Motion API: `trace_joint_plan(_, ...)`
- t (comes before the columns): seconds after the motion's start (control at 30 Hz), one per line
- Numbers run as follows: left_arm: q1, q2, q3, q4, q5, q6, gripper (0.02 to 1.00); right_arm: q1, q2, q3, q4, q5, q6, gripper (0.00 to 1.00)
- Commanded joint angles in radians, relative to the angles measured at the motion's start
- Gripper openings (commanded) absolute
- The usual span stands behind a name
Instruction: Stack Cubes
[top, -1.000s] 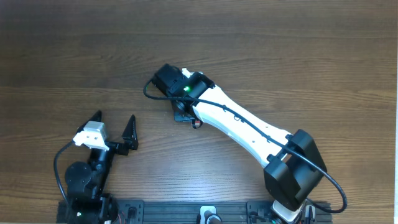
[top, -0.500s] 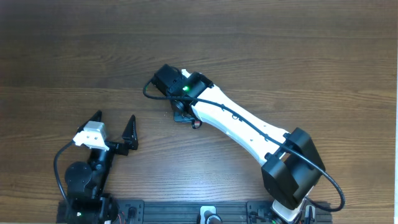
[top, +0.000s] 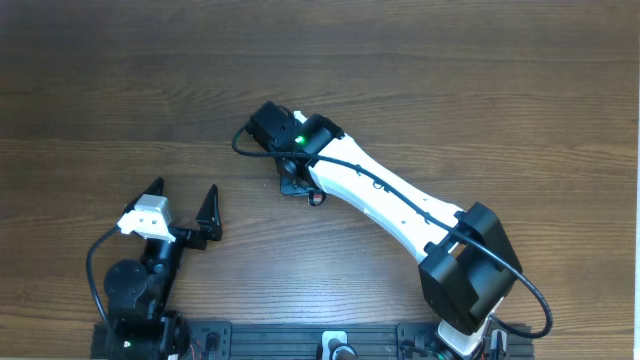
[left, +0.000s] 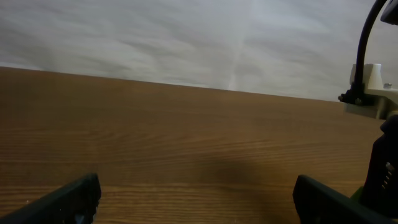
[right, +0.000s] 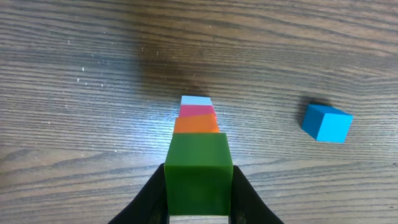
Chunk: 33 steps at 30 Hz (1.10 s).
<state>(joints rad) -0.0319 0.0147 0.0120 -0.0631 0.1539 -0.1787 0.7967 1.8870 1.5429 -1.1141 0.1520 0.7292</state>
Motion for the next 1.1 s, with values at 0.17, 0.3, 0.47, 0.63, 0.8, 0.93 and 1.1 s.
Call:
trace_joint_plan(0.17, -0.003, -0.008, -0.006, 0.0, 0.002, 0.015, 1.0, -0.01, 0.013, -0.002, 0.006, -0.021, -0.005, 0.012)
trace_joint_plan(0.3, -0.003, -0.008, -0.006, 0.0, 0.002, 0.015, 1.0, -0.01, 0.013, -0.007, 0.015, -0.025, -0.005, 0.012)
trace_joint_plan(0.47, -0.003, -0.008, -0.006, 0.0, 0.002, 0.015, 1.0, -0.01, 0.013, -0.017, 0.022, -0.028, -0.005, 0.012)
trace_joint_plan(0.63, -0.003, -0.008, -0.006, 0.0, 0.002, 0.015, 1.0, -0.013, 0.013, -0.023, 0.023, -0.028, -0.001, 0.012)
trace_joint_plan(0.8, -0.003, -0.008, -0.006, 0.0, 0.002, 0.015, 1.0, -0.013, 0.013, -0.025, 0.025, -0.028, -0.001, 0.009)
trace_joint_plan(0.93, -0.003, -0.008, -0.006, 0.0, 0.002, 0.015, 1.0, -0.014, 0.013, -0.034, 0.027, -0.031, -0.001, 0.012)
trace_joint_plan(1.1, -0.003, -0.008, -0.006, 0.0, 0.002, 0.015, 0.998, -0.016, 0.013, -0.042, 0.03, -0.031, 0.005, 0.012)
